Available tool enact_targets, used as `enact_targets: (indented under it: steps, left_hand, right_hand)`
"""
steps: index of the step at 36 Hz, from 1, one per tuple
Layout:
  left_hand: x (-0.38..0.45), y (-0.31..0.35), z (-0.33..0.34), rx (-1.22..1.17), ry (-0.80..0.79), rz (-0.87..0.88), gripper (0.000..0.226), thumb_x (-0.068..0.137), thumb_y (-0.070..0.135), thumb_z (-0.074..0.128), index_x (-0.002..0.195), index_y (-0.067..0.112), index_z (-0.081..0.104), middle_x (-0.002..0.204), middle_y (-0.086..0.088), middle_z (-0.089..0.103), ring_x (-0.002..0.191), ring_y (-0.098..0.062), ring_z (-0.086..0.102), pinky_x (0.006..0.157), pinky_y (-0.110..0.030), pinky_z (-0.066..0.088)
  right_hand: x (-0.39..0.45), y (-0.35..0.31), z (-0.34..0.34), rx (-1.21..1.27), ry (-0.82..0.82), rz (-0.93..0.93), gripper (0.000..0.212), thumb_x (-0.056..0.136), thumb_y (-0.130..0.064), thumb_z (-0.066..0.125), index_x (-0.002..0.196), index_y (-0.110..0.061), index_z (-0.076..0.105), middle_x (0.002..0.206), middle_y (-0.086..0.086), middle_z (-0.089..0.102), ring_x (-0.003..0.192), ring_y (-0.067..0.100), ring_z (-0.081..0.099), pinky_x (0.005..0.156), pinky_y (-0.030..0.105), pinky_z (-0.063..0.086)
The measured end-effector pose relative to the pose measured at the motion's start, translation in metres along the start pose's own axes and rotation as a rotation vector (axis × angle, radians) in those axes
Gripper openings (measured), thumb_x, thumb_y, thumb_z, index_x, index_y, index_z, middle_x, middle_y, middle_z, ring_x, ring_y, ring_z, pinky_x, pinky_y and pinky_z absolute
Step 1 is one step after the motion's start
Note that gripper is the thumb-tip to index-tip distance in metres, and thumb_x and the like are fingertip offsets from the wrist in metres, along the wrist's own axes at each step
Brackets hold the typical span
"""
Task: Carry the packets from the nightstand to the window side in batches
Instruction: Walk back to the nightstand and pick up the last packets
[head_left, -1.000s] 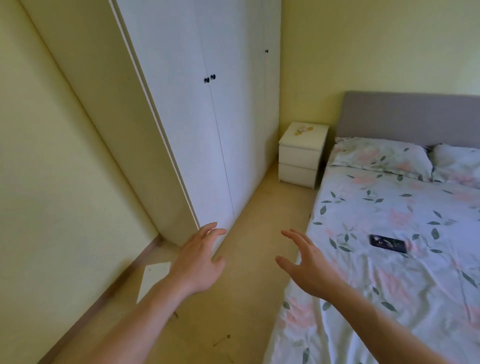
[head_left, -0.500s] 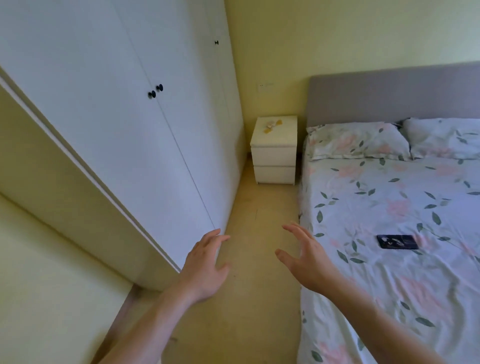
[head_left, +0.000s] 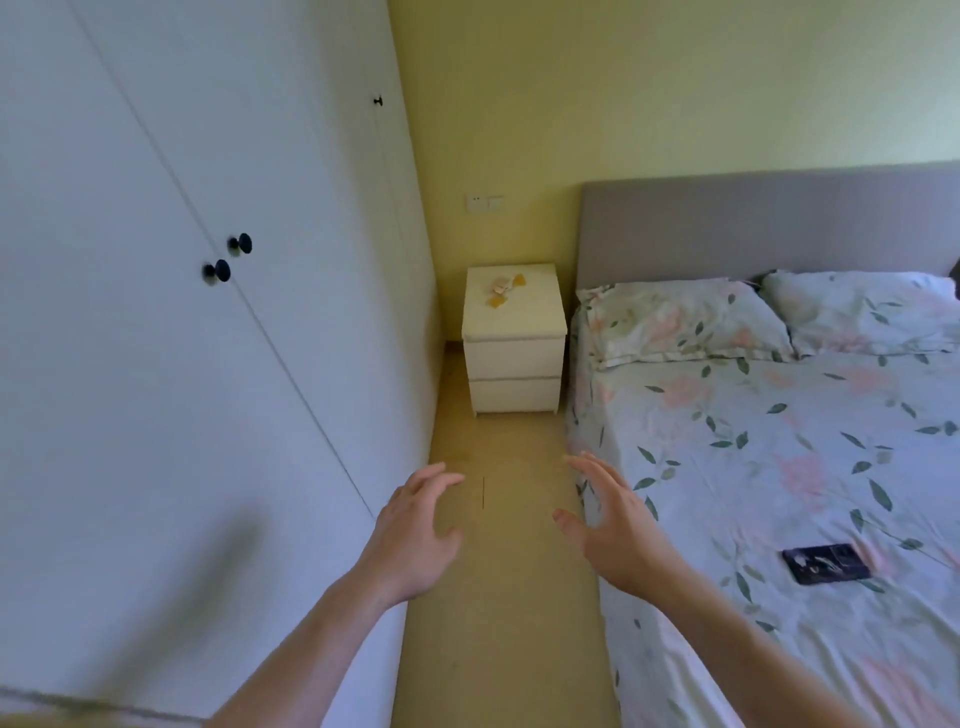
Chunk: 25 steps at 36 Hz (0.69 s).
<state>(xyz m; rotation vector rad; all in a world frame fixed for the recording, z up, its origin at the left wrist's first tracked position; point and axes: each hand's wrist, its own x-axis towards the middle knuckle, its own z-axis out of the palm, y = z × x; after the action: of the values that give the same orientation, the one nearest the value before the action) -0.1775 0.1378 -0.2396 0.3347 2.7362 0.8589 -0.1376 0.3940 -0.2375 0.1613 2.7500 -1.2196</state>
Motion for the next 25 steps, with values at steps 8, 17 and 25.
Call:
enact_targets:
  steps: [8,17,25]
  left_hand:
    - [0.175,0.002,-0.029,-0.01,-0.049,0.108,0.051,0.095,0.032,0.061,0.143,0.038,0.042,0.157,0.018,0.026,0.146,-0.008,0.026,0.121,-0.034,0.026]
    - [0.369,-0.007,-0.061,-0.034,-0.08,0.057,0.052,0.095,0.033,0.063,0.143,0.038,0.042,0.157,0.018,0.028,0.146,-0.009,0.028,0.119,-0.03,0.027]
    - [0.526,-0.023,-0.102,-0.061,-0.04,0.015,0.052,0.095,0.032,0.064,0.143,0.034,0.045,0.156,0.014,0.032,0.144,-0.011,0.032,0.119,-0.031,0.03]
  right_hand:
    - [0.142,0.002,-0.029,0.006,0.096,0.087,0.062,0.099,-0.037,0.061,0.154,-0.031,0.032,0.161,-0.014,0.026,0.145,0.012,0.031,0.112,0.027,0.028]
    - [0.324,0.008,-0.076,0.024,0.068,0.111,0.065,0.097,-0.044,0.061,0.154,-0.037,0.03,0.162,-0.017,0.022,0.146,0.008,0.03,0.113,0.027,0.03]
    - [0.49,-0.008,-0.101,-0.035,0.042,0.092,0.066,0.097,-0.047,0.059,0.154,-0.038,0.029,0.161,-0.019,0.023,0.146,0.006,0.03,0.114,0.025,0.03]
